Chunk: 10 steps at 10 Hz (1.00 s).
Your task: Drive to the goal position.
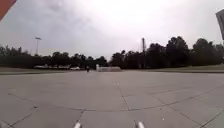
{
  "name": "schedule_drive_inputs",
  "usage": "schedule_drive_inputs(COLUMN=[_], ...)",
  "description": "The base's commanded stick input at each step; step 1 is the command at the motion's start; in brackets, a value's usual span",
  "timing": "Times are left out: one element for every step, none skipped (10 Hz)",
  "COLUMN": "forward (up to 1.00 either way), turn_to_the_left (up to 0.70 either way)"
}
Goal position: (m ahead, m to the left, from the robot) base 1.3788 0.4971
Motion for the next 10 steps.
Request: schedule_drive_inputs(forward=[0.50,0.50,0.50,0.50,0.50,0.50,0.50,0.50,0.50,0.50], turn_to_the_left=[0.00,0.02,0.19,0.23,0.18,0.13,0.08,0.03,0.00,0.00])
